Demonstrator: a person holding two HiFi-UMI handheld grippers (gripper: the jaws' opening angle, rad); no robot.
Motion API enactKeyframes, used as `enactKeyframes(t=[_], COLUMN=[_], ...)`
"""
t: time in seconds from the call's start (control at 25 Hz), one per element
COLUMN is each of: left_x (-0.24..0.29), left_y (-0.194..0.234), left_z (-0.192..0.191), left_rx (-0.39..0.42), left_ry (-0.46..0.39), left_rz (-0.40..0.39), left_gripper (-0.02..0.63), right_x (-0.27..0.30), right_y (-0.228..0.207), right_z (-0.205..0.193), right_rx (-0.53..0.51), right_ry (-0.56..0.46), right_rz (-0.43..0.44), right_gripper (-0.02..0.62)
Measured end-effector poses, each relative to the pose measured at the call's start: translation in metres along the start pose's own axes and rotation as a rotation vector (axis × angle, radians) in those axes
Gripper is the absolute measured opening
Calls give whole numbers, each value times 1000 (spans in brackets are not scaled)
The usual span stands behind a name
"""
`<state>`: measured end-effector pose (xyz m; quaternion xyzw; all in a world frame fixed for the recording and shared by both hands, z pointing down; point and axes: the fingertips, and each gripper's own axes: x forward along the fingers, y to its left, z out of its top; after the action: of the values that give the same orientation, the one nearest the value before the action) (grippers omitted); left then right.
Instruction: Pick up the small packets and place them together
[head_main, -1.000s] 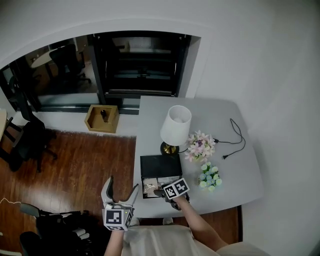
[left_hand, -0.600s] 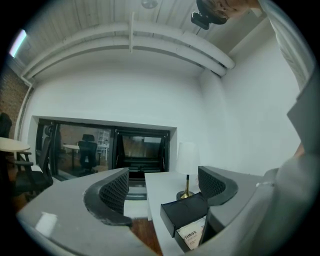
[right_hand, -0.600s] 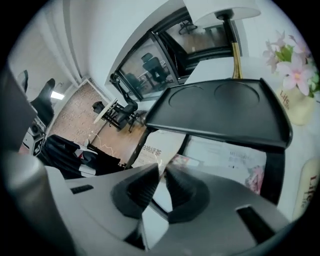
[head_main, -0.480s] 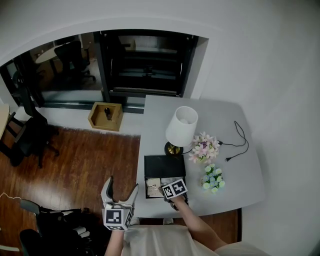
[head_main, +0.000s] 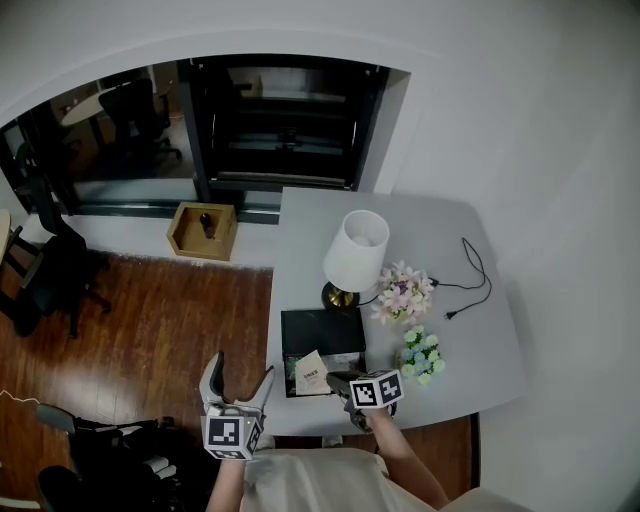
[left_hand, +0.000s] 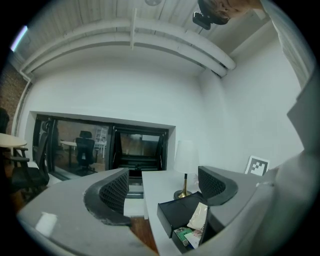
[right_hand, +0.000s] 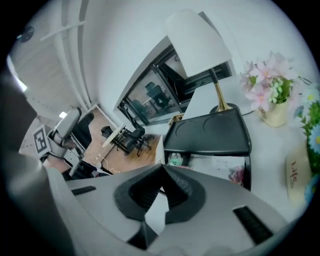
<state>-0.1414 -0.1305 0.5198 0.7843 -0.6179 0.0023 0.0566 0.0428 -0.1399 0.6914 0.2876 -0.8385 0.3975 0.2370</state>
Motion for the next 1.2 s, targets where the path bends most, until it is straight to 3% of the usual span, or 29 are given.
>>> enactKeyframes(t=[0.2,0.36,0.56,0.72,0.84,0.88,1.0,1.04,1.08,1.12,1.2], left_x=[6,10,10,10,9,8,8,7,7,8,8], left_y=[-2,-3,3,7,13,15,19,20,20,20,18], left_z=[0,5,7,9,9,7,5,6,5,4,3], left_rx=[-2,9,9,12,11,9,9,8,5,2,-1], left_ry=[-6,-5,-14,-16,-13,-13,-8,-5,-4,-3,-1], left_rz=[-13,-22,-8,-2,9,15,21,21,20,19,13], left_gripper=[433,433,433,433,433,433,433,433,433,433,433], right_x=[1,24,61,83,86,86,85,86,89,90,87], right_y=[3,-8,-36,-45,-56,-61,-71,-70,-67,-64,-55], right_z=[44,75,85,81,77,75,68,66,65,65,70], right_rx=[30,126,210,312,299,270,181,161,135,100,22], right_ry=[-133,-201,-202,-184,-179,-168,-115,-100,-89,-83,-104], right_rz=[50,68,-33,-36,-138,-192,-331,-344,-342,-336,-326], right_gripper=[2,2,2,2,0,38,51,93,259,342,342])
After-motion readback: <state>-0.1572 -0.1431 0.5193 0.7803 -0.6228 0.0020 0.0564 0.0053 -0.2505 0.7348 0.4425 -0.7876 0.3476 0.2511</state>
